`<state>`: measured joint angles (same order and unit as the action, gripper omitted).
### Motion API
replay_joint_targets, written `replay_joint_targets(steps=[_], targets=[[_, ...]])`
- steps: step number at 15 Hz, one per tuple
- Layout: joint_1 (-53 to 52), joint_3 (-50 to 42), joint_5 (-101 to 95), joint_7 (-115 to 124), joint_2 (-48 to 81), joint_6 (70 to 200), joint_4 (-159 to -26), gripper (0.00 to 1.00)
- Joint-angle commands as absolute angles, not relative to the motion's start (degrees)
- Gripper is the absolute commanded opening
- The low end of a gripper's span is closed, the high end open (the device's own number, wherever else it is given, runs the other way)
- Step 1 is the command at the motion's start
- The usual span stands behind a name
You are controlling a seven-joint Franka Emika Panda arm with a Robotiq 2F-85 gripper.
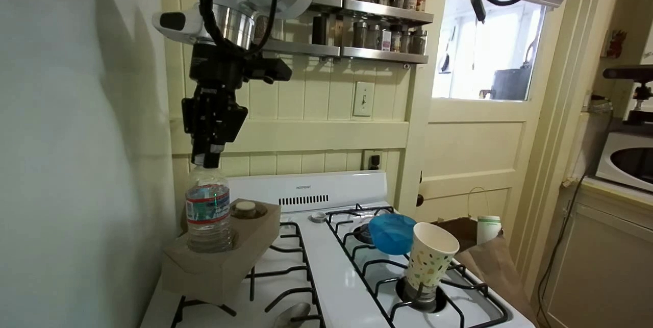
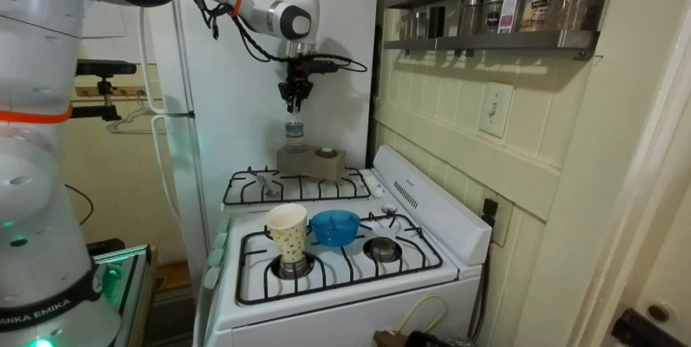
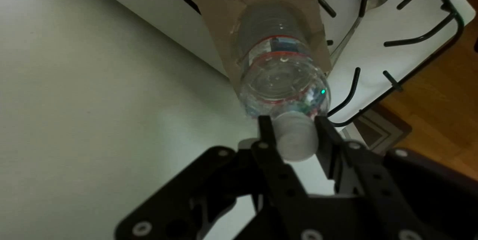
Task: Put the water bottle in the brown box.
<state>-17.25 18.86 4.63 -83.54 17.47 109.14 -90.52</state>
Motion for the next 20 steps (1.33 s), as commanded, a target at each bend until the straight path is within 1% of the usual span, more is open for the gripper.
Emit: replay_joint_targets(steps=[1, 2, 3, 4, 5, 6, 8, 9, 10, 11, 13, 20], targets=[[-17.8, 19.5, 3.7, -83.4, 19.1, 105.6, -87.6, 0.08], [-17.9, 19.4, 3.2, -83.1, 19.2, 104.8, -87.4, 0.13], [-17.9, 19.3, 2.9, -82.9, 19.1, 104.3, -87.5, 0.57], [-17.8, 19.2, 2.7, -82.9, 18.8, 103.8, -87.5, 0.57], [-17.6, 19.3, 2.8, -83.1, 18.5, 103.6, -87.4, 0.62], [-17.4, 19.2, 3.1, -83.5, 18.0, 103.2, -87.1, 0.71], [-16.9, 19.0, 3.2, -83.4, 16.8, 103.3, -86.5, 0.84], [-16.7, 18.8, 3.2, -83.4, 16.2, 104.1, -86.3, 0.93], [-16.4, 18.7, 3.6, -83.3, 15.4, 105.0, -86.3, 0.99], [-15.9, 18.2, 3.4, -82.5, 13.8, 104.6, -86.5, 1.00], [-15.3, 16.5, 1.5, -78.2, 11.6, 97.0, -86.1, 1.00], [-9.8, 11.3, 3.0, -72.7, -0.4, 81.9, -99.1, 1.00]])
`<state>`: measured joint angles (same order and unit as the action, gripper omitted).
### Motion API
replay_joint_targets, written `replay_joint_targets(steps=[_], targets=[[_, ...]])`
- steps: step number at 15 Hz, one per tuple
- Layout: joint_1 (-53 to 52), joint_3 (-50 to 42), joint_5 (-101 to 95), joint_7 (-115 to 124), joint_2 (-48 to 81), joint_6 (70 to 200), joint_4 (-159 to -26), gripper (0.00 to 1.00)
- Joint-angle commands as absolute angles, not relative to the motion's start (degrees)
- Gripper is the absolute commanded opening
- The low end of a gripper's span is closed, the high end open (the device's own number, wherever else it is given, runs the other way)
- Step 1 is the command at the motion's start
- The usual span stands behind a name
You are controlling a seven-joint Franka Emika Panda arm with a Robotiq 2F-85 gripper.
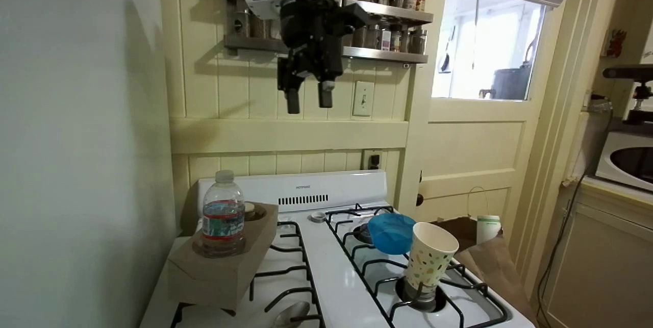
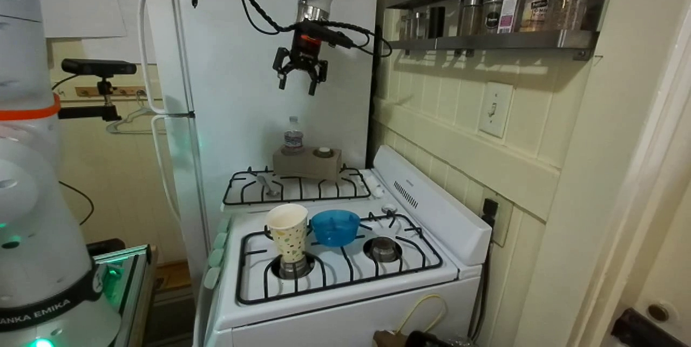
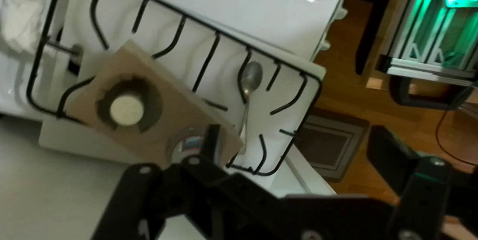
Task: Put the water bottle in the brown box.
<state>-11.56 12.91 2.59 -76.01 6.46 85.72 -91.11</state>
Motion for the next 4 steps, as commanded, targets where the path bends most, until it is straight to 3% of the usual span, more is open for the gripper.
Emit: replay_joint_targets(steps=[1, 3, 4], targets=[[-9.1, 10.4, 3.0, -71.1, -2.9, 80.3, -101.1, 1.00], [-8.1, 8.9, 3.3, -66.9, -7.1, 78.7, -104.4, 1.00], [-9.0, 9.5, 2.6, -70.5, -0.7, 79.5, -98.4, 1.00]])
